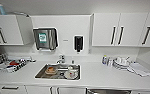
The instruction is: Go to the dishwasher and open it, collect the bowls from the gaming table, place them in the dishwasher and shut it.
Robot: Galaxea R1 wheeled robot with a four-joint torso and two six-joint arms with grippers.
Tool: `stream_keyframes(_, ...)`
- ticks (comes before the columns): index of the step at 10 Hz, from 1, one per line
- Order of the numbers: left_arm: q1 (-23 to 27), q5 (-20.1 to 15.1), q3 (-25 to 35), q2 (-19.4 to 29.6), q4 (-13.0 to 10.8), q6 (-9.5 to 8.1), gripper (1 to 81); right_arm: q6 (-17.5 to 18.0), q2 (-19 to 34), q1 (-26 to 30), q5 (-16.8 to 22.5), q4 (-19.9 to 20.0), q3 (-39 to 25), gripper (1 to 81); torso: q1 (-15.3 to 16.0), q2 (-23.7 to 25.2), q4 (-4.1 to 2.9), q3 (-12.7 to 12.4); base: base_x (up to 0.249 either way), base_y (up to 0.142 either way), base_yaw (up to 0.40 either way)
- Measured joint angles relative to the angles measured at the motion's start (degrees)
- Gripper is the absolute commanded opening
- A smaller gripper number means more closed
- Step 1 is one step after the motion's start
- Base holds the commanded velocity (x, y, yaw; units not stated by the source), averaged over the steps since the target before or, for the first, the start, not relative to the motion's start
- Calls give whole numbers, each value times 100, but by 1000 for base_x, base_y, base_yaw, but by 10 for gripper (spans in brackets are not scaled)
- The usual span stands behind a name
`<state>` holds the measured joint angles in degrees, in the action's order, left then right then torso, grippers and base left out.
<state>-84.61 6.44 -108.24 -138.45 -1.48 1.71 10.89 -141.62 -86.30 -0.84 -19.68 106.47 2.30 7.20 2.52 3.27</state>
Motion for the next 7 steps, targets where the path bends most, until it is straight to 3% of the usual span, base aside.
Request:
stream_keyframes(2, 9, 180, 479, 557, 0, 0, 811, 33, 553, 155, 46, 6, -575, 811, 238, 387, 0, 188, 0, 0, 0)
stream_keyframes(7, 232, 605, 2177, 2341, 0, 0, 811, 243, 1668, 755, 91, 61, -1640, 811, 877, 1381, 0, 1089, 0, 0, 0)
